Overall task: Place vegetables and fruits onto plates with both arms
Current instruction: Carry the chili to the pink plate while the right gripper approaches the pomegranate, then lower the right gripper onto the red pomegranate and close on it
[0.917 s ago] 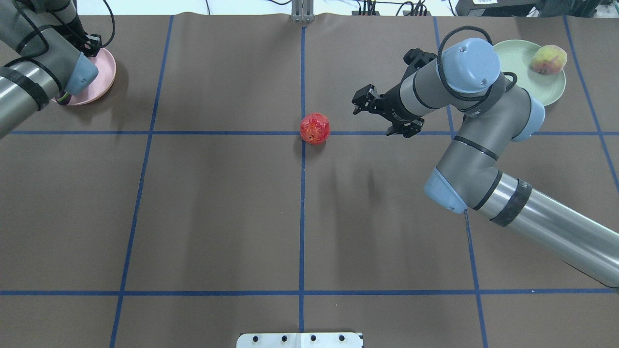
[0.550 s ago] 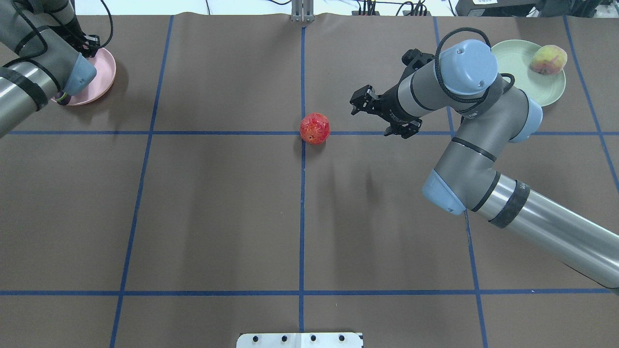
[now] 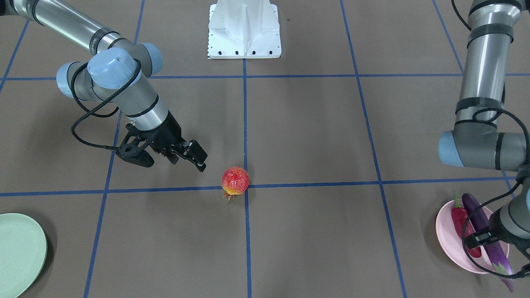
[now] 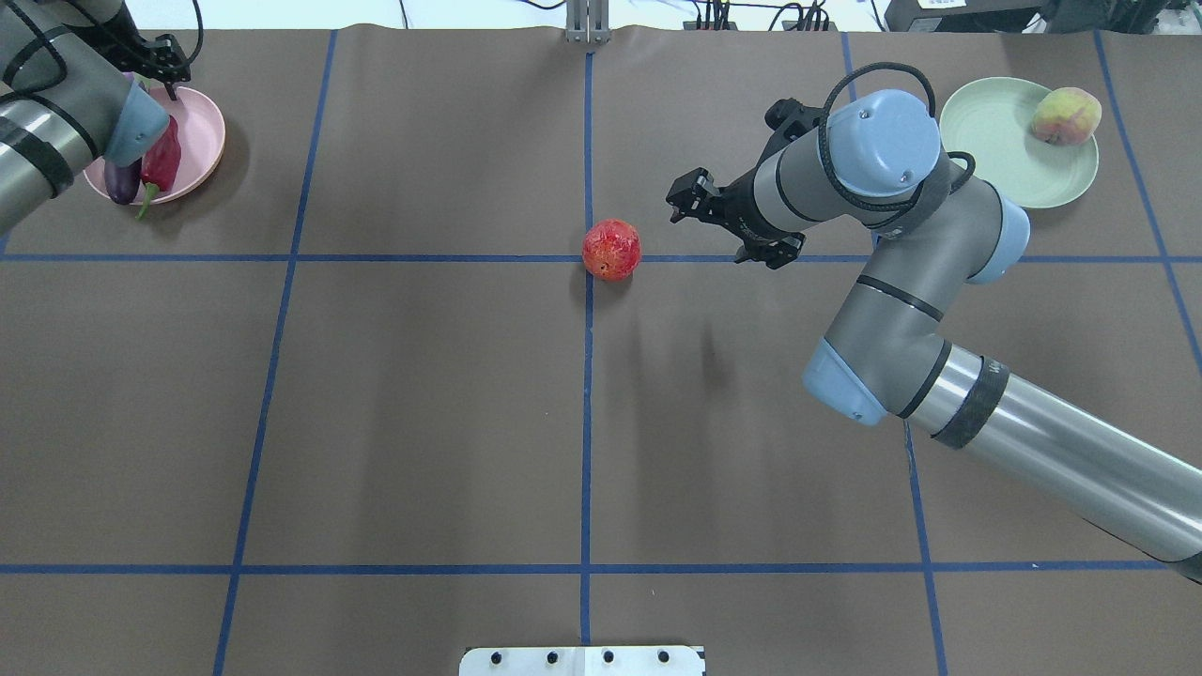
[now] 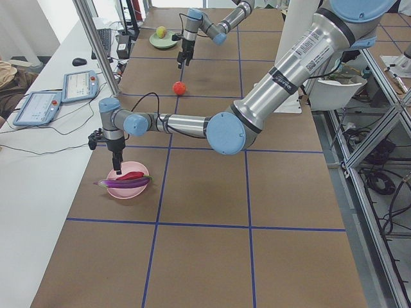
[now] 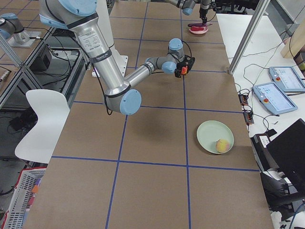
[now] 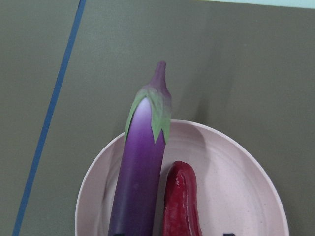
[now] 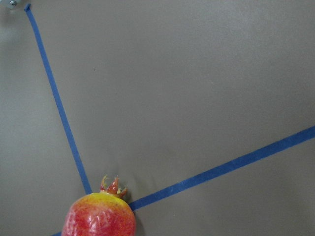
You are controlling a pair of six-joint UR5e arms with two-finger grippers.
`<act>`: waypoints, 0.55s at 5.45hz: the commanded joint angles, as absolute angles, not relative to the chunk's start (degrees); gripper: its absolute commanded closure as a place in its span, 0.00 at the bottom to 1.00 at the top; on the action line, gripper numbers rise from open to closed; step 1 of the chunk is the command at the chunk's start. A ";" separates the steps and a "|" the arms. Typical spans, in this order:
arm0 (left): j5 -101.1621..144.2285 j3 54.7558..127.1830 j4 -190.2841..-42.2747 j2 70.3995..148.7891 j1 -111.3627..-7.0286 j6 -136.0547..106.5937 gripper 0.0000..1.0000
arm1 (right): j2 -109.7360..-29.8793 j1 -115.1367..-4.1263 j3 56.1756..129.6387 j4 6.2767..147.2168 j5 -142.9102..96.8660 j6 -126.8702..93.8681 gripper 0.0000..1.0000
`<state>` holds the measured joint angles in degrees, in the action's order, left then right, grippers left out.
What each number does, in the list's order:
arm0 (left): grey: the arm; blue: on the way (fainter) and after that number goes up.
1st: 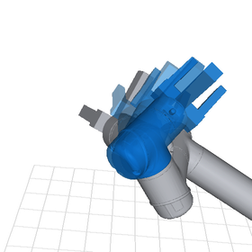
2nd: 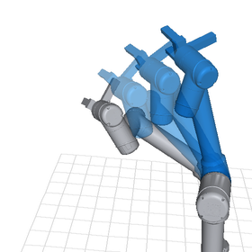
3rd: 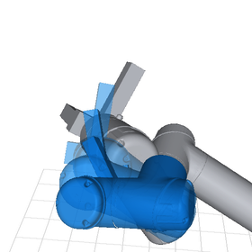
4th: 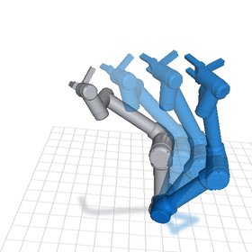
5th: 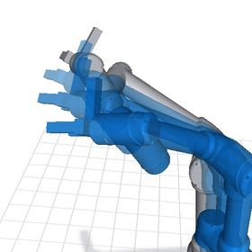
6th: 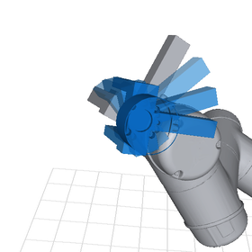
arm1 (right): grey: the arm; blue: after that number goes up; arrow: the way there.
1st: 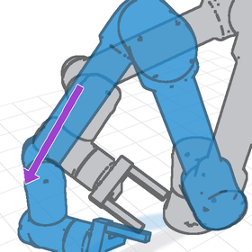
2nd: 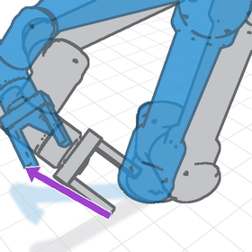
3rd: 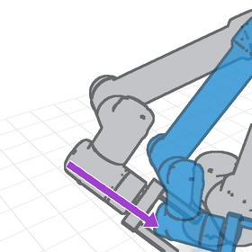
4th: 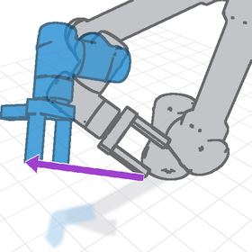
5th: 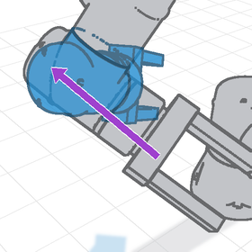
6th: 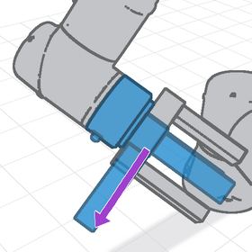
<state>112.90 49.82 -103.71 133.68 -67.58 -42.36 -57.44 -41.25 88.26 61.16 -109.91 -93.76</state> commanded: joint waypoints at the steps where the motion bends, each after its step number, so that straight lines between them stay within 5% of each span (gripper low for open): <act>1: 117.03 53.41 -102.67 133.86 -68.20 -42.45 0.00 | -55.83 -40.52 86.67 61.17 -109.16 -93.87 0.00; 3: 119.27 55.81 -102.57 133.68 -68.12 -43.24 0.00 | -51.97 -37.28 83.51 61.35 -102.88 -97.98 0.00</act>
